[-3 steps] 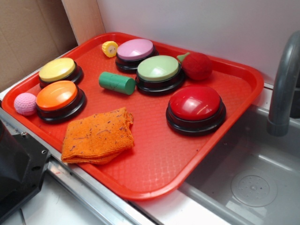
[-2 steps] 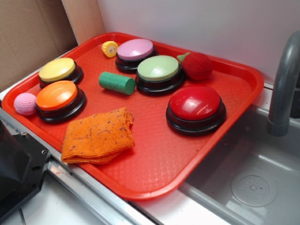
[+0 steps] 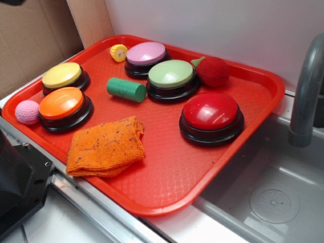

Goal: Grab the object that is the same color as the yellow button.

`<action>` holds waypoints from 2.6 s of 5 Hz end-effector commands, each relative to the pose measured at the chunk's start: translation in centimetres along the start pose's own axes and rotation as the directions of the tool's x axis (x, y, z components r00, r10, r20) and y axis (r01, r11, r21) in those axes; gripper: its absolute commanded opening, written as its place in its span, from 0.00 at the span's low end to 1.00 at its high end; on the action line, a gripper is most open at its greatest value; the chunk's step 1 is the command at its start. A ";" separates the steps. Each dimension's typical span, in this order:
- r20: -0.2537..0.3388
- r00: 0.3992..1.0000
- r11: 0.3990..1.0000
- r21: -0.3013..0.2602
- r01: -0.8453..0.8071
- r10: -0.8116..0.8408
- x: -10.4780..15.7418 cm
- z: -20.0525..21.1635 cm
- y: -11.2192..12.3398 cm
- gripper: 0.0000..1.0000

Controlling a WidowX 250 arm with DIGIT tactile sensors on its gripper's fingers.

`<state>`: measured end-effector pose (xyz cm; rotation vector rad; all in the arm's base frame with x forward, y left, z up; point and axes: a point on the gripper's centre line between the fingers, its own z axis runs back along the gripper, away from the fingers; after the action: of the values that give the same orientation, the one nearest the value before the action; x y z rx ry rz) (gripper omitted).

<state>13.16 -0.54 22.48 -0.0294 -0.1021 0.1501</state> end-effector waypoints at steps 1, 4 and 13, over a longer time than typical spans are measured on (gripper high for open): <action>0.164 0.921 0.932 0.029 -0.362 0.353 4.1 -2.0 3.3 1.00; 0.294 0.682 0.716 -0.012 -0.698 0.670 10.9 -7.4 9.7 1.00; 0.248 0.544 0.572 -0.058 -0.818 0.802 19.0 -19.9 13.7 0.00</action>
<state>32.33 13.94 2.11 0.0160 -0.2723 1.1014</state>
